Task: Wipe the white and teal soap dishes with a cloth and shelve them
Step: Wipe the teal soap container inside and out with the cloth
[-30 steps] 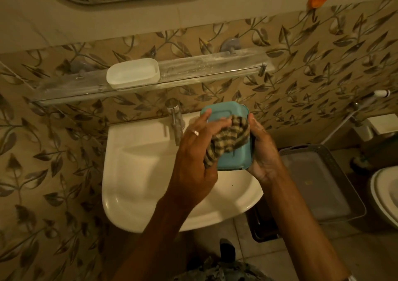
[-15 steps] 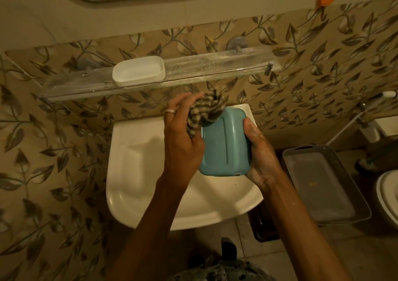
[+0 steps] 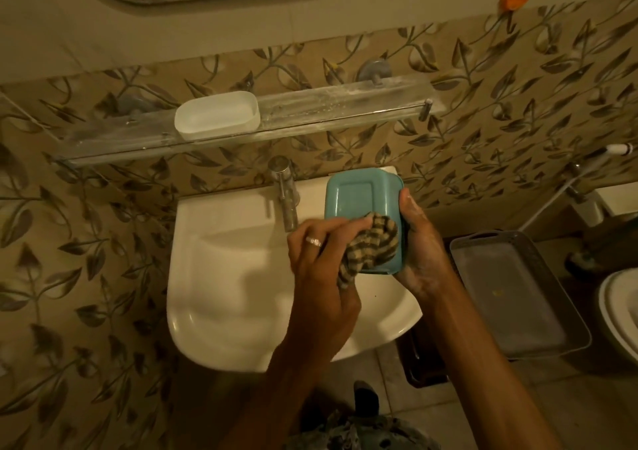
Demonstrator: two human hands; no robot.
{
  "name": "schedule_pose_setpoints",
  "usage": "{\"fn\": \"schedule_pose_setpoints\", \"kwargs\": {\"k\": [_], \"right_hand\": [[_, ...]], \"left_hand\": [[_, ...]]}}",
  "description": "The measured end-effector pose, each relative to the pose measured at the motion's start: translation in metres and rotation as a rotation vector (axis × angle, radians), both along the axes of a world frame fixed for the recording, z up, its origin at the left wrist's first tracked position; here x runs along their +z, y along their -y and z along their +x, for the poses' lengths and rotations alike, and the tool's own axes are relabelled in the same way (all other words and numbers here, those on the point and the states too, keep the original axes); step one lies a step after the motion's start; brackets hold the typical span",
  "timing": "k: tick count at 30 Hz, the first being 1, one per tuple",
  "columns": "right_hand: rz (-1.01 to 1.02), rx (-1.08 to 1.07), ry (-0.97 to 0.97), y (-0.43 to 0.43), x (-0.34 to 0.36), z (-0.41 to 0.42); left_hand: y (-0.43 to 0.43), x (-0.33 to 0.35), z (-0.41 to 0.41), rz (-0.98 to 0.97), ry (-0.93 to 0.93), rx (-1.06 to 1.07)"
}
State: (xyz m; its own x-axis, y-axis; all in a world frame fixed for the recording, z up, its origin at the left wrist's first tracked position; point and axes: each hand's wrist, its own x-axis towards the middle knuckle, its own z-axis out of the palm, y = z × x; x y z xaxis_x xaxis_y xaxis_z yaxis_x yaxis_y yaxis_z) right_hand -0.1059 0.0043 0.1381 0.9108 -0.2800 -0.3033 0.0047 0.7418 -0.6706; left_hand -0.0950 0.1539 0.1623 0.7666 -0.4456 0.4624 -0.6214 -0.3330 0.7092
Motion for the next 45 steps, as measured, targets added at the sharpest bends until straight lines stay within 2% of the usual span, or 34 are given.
{"fn": "schedule_pose_setpoints", "kwargs": {"k": [2, 7, 13, 17, 26, 34, 41, 45], "right_hand": [[0.007, -0.002, -0.019, -0.003, -0.002, 0.001], [0.003, -0.097, -0.036, -0.002, -0.005, 0.003], [0.039, -0.163, -0.074, 0.012, -0.007, -0.003], [-0.015, -0.161, -0.115, 0.016, -0.013, -0.011], [-0.019, -0.138, -0.107, -0.006, -0.020, -0.011], [0.014, -0.199, -0.145, 0.006, -0.019, -0.010], [-0.155, -0.146, -0.132, -0.002, -0.017, -0.009], [-0.176, -0.116, -0.149, -0.007, -0.015, -0.007]], "left_hand": [[0.008, 0.004, 0.018, 0.040, 0.000, 0.022], [0.017, 0.009, 0.060, 0.007, -0.182, 0.060], [0.007, -0.013, 0.025, 0.036, -0.292, -0.004], [0.001, -0.025, -0.003, 0.061, -0.231, -0.027], [0.022, -0.004, 0.070, 0.092, -0.259, 0.054], [-0.004, -0.031, 0.021, 0.218, -0.197, 0.022], [0.011, -0.019, 0.040, 0.104, -0.295, 0.154], [0.023, -0.005, 0.061, -0.016, -0.329, 0.190]]}}
